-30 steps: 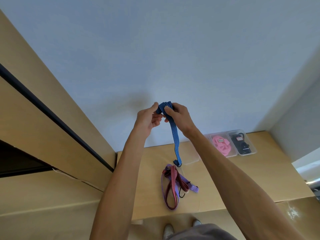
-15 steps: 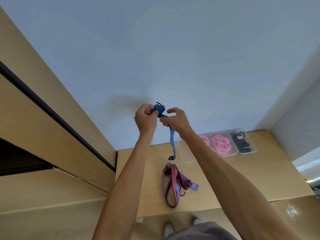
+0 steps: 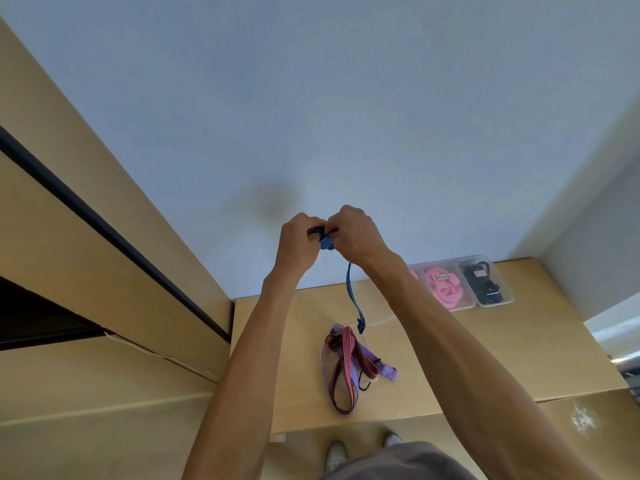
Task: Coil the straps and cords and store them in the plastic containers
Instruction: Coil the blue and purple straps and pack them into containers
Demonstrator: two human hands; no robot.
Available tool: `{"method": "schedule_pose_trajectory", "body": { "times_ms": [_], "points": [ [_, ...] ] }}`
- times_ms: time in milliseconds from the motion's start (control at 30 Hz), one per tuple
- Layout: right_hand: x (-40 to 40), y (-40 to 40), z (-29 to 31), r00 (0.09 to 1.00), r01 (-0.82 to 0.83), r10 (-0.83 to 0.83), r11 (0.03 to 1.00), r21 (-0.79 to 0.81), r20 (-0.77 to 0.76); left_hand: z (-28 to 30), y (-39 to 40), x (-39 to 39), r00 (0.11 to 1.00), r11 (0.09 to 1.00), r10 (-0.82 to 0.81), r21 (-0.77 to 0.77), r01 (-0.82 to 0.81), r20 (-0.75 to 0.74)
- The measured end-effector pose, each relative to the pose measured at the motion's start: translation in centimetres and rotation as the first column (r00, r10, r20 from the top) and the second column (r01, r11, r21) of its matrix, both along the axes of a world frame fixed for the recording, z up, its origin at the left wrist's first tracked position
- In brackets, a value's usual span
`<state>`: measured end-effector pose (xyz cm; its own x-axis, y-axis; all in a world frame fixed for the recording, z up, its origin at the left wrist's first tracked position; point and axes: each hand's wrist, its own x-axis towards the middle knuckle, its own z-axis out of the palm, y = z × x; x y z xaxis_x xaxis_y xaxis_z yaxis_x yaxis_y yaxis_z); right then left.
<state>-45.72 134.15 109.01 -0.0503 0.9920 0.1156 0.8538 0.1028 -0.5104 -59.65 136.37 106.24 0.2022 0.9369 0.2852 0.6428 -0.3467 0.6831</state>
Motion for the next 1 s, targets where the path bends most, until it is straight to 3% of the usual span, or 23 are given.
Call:
{"method": "schedule_pose_trajectory", "body": {
  "times_ms": [133, 267, 333, 433, 533, 600, 667, 867, 1000],
  "points": [
    [0.7, 0.1, -0.2, 0.993, -0.044, 0.047, 0.999, 0.028, -0.112, 0.2, 0.6, -0.4, 0.998, 0.992, -0.05, -0.117, 0.055, 0.048],
    [1.3, 0.4, -0.4, 0.956, -0.035, 0.044, 0.999, 0.037, -0.291, 1.0, 0.7, -1.1, 0.946, 0.904, -0.143, -0.352, 0.245, 0.292],
    [1.9, 0.3, -0.5, 0.893, -0.081, 0.066, 0.997, -0.015, -0.445, 1.1, 0.7, -1.5, 0.915, 0.861, -0.152, -0.404, 0.308, 0.374],
    [2.9, 0.0, -0.6, 0.729, -0.148, 0.078, 0.988, -0.046, -0.68, 0.9, 0.7, -1.9, 0.849, 0.825, -0.129, -0.42, 0.378, 0.512],
    [3.4, 0.2, -1.0, 0.503, -0.141, -0.037, 0.982, -0.123, -0.864, 0.7, 0.3, -1.5, 0.733, 0.793, -0.095, -0.394, 0.465, 0.674],
    [3.4, 0.4, -1.3, 0.341, -0.199, -0.104, 0.963, -0.18, -0.934, 0.8, 0.2, -1.0, 0.65, 0.772, -0.075, -0.369, 0.518, 0.756],
    [3.0, 0.5, -1.7, 0.244, -0.223, -0.122, 0.958, -0.178, -0.962, 1.0, 0.2, -0.4, 0.615, 0.77, -0.055, -0.358, 0.527, 0.786],
    [2.2, 1.1, -1.7, 0.277, -0.046, -0.209, 0.972, -0.231, -0.938, 0.8, -0.1, 0.9, 0.55, 0.812, 0.042, -0.349, 0.468, 0.834],
    [2.2, 0.7, -2.4, 0.398, -0.089, -0.197, 0.964, -0.252, -0.896, 1.4, 0.3, 1.6, 0.372, 0.861, 0.152, -0.307, 0.406, 0.916]
  ]
}}
